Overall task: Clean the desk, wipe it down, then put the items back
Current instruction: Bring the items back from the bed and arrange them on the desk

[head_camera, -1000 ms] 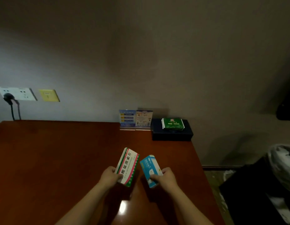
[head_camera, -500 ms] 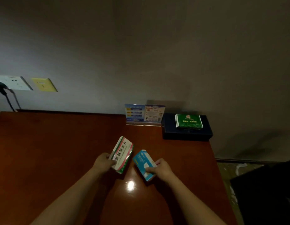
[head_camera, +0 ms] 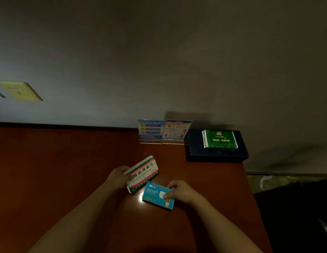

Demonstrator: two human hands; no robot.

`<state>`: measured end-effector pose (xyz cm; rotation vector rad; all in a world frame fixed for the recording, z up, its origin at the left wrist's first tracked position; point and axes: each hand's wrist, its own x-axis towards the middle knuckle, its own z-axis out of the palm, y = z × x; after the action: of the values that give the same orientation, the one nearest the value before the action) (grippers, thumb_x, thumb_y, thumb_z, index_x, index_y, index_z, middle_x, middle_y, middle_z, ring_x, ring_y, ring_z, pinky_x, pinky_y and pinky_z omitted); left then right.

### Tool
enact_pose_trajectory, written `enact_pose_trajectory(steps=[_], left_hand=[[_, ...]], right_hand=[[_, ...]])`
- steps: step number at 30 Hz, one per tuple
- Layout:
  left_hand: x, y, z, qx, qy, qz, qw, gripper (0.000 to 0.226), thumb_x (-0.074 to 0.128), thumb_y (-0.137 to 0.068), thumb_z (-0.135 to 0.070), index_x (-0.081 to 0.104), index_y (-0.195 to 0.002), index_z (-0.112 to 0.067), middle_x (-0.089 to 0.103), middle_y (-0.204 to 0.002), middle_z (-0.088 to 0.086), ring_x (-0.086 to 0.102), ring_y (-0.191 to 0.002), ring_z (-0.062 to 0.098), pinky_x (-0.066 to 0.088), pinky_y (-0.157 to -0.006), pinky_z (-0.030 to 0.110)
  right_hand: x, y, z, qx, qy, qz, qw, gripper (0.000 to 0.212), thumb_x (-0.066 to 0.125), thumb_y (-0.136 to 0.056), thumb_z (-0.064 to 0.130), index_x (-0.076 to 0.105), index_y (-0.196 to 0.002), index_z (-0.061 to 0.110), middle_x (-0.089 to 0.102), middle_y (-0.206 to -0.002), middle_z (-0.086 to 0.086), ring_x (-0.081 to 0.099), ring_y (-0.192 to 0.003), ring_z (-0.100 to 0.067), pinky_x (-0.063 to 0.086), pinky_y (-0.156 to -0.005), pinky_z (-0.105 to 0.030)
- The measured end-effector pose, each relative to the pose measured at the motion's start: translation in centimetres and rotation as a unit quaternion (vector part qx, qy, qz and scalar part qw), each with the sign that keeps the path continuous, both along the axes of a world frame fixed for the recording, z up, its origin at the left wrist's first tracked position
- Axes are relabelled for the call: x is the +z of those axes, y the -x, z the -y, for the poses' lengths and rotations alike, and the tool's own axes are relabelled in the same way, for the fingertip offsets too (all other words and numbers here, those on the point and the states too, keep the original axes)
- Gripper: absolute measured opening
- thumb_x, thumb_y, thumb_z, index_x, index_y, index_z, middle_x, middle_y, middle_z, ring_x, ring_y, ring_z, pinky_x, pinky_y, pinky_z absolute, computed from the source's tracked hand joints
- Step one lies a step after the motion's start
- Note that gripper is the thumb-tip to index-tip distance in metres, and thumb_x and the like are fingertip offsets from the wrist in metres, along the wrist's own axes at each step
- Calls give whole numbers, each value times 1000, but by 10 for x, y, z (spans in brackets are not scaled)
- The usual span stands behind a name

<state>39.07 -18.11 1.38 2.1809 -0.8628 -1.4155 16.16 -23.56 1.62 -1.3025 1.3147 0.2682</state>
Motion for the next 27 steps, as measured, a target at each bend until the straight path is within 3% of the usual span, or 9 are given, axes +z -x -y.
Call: enact_pose_trajectory(steps=[2, 6, 10, 14, 17, 19, 23, 25, 27], left_hand=[[-3, -4, 5, -13, 3, 8, 1000, 21, 56, -91, -6, 53, -112, -8, 60, -103, 8, 59, -84, 15, 47, -59, 21], [-7, -4, 16, -55, 37, 41, 997, 23, 56, -91, -5, 56, -113, -8, 60, -100, 4, 59, -86, 16, 52, -70, 24], [-9, 8, 27, -83, 79, 86, 990, 21, 57, -90, -8, 58, -111, -13, 63, -107, 5, 59, -90, 12, 49, -66, 17], [-11, 18, 39, -101, 91, 97, 986, 24, 56, -91, -8, 58, -113, -14, 63, -110, 4, 59, -96, 12, 45, -66, 14], [-10, 26, 49, -125, 104, 111, 980, 25, 56, -91, -7, 59, -114, -15, 62, -111, 3, 58, -100, 13, 46, -75, 17], [-9, 29, 56, -139, 118, 132, 974, 28, 56, -90, -7, 60, -116, -17, 57, -108, 1, 54, -100, 12, 43, -79, 19], [-9, 35, 68, -145, 154, 163, 964, 30, 61, -88, -8, 63, -116, -18, 53, -102, 1, 52, -97, 13, 37, -81, 19], [-11, 39, 69, -121, 156, 162, 967, 31, 62, -88, -8, 62, -118, -16, 56, -108, 5, 53, -103, 16, 37, -83, 18], [-14, 44, 68, -83, 156, 159, 971, 36, 60, -88, -6, 59, -124, -14, 55, -116, 10, 52, -110, 19, 36, -88, 18]], right_hand=[[0, -2, 5, -6, 6, 7, 1000, 49, 68, -85, 14, 48, -129, 9, 60, -105, 1, 60, -82, -5, 52, -63, -17], [0, -14, 14, -1, 76, 11, 997, 58, 67, -86, 14, 42, -138, 13, 50, -134, -7, 56, -108, -14, 51, -73, -19], [-5, -26, 22, -51, 106, 73, 990, 56, 60, -89, 9, 40, -140, 21, 49, -134, -3, 49, -104, -7, 46, -70, -16], [-18, -29, 24, -133, 104, 75, 983, 61, 61, -88, 6, 37, -142, 22, 51, -124, 1, 56, -101, -12, 53, -80, -26], [-23, -25, 26, -188, 123, 86, 971, 51, 58, -90, 5, 42, -136, 19, 52, -99, 12, 58, -84, -5, 49, -64, -15], [-24, -21, 30, -212, 118, 105, 965, 47, 56, -91, 1, 45, -133, 18, 51, -94, 12, 56, -78, -3, 46, -57, -11], [-28, -14, 39, -246, 122, 113, 955, 41, 55, -90, -2, 50, -128, 11, 58, -108, -1, 60, -86, -10, 55, -71, -23], [-29, -12, 42, -256, 130, 118, 950, 41, 54, -89, -3, 51, -127, 12, 58, -119, -9, 61, -94, -18, 56, -82, -34], [-29, -11, 43, -268, 129, 124, 947, 45, 53, -89, -4, 48, -131, 13, 56, -121, -7, 60, -97, -18, 55, -83, -34]])
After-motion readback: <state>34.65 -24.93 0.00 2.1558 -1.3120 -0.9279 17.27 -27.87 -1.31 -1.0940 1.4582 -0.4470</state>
